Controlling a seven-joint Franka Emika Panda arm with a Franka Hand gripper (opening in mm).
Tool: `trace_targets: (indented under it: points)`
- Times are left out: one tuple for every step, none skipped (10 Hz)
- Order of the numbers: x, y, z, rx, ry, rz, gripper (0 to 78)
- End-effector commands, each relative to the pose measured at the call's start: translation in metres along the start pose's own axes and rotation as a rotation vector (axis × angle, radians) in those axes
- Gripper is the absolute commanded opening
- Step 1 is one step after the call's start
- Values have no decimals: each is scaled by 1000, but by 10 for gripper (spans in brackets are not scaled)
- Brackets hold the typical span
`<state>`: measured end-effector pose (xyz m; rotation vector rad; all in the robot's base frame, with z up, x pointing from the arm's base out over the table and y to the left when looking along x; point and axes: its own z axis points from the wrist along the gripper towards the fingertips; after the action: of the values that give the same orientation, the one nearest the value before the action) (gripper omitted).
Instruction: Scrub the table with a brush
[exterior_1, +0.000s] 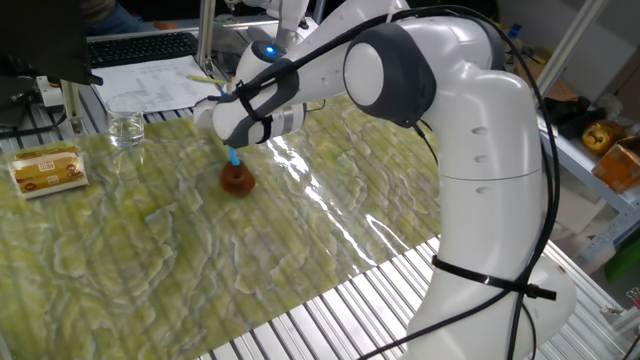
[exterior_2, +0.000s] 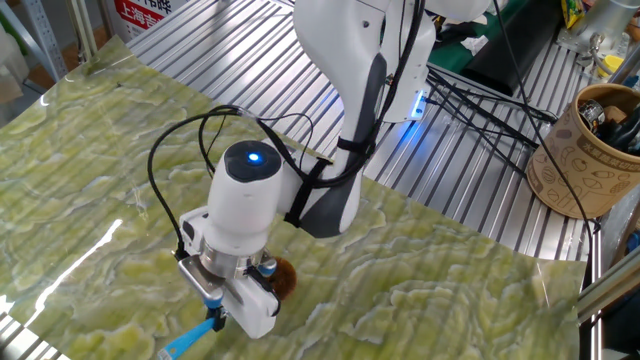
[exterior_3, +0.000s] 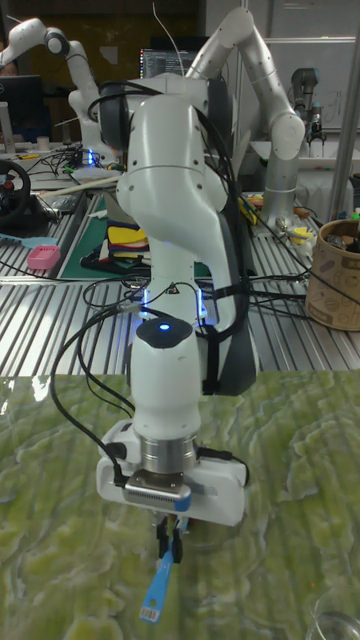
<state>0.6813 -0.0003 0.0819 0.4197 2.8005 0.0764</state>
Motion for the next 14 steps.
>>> trace_targets:
  points:
    - [6,9,-11,-76,93,82,11]
    - [4,6,-8,-32,62,35,11]
    - [4,2,-4,-40,39,31,11]
    - [4,1,-3,-41,34,29,11]
    - [0,-9,5,-49,3,9,11]
    - [-4,-15,7,-46,-7,-11,11]
    - [-5,-18,6,-28,-13,-31,11]
    - [-8,-24,4,0,-25,-61,11]
    - [-10,-29,2,12,-28,-79,11]
    - [-13,-35,-1,20,-30,-99,11]
    - [-16,-42,-3,34,-33,-130,11]
    - [-17,-45,-3,41,-35,-142,11]
    - [-23,-62,-5,52,-42,-190,11]
    - [-26,-72,-6,56,-46,-212,11]
